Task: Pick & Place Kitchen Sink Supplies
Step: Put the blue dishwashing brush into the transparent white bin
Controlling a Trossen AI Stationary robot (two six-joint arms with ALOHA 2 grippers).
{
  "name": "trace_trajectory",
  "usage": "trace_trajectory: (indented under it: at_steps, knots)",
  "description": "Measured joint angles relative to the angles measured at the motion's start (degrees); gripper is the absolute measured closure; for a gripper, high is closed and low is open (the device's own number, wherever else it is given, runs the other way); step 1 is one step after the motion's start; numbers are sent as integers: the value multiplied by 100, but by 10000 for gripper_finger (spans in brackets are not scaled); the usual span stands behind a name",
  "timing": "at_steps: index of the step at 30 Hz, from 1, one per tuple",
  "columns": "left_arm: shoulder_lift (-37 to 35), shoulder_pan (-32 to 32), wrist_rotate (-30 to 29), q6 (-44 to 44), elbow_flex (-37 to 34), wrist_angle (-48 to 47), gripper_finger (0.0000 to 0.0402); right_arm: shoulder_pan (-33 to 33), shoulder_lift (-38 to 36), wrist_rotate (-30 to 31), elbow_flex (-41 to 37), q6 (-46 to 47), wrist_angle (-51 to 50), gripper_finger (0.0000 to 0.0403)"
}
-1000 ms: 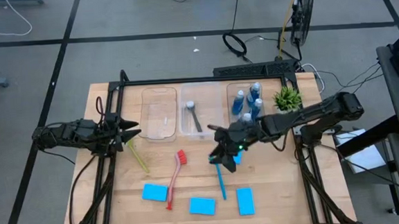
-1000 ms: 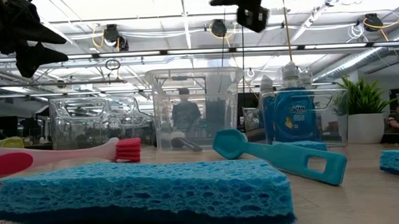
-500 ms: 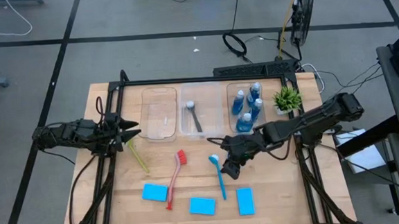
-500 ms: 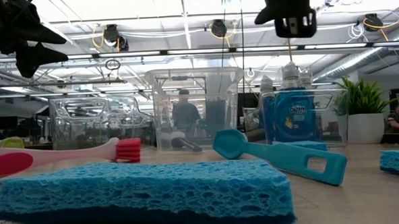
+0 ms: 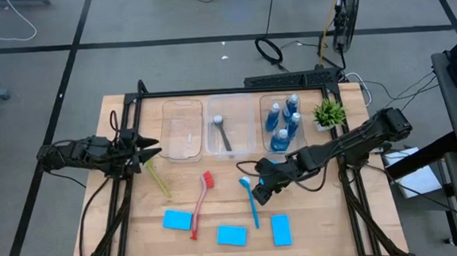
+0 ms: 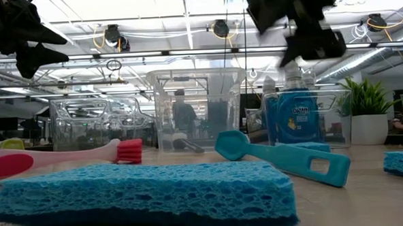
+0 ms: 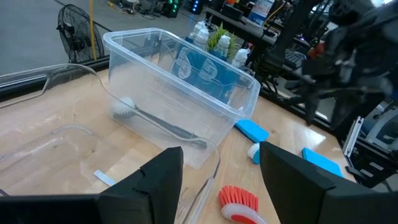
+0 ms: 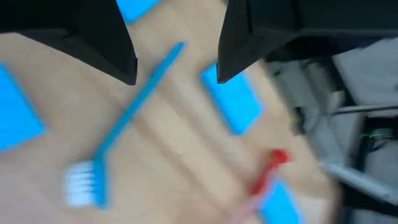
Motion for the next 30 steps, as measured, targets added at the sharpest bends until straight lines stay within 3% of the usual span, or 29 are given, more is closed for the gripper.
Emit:
trace_trajectory:
  at_steps: [8,30]
  knots:
    - [0,2,0,-2,0,-6,188,0,123,223,-185,-117,447,194]
    - [0,2,0,-2,0,-4,188,14,1224,17,-184,-436,978,197]
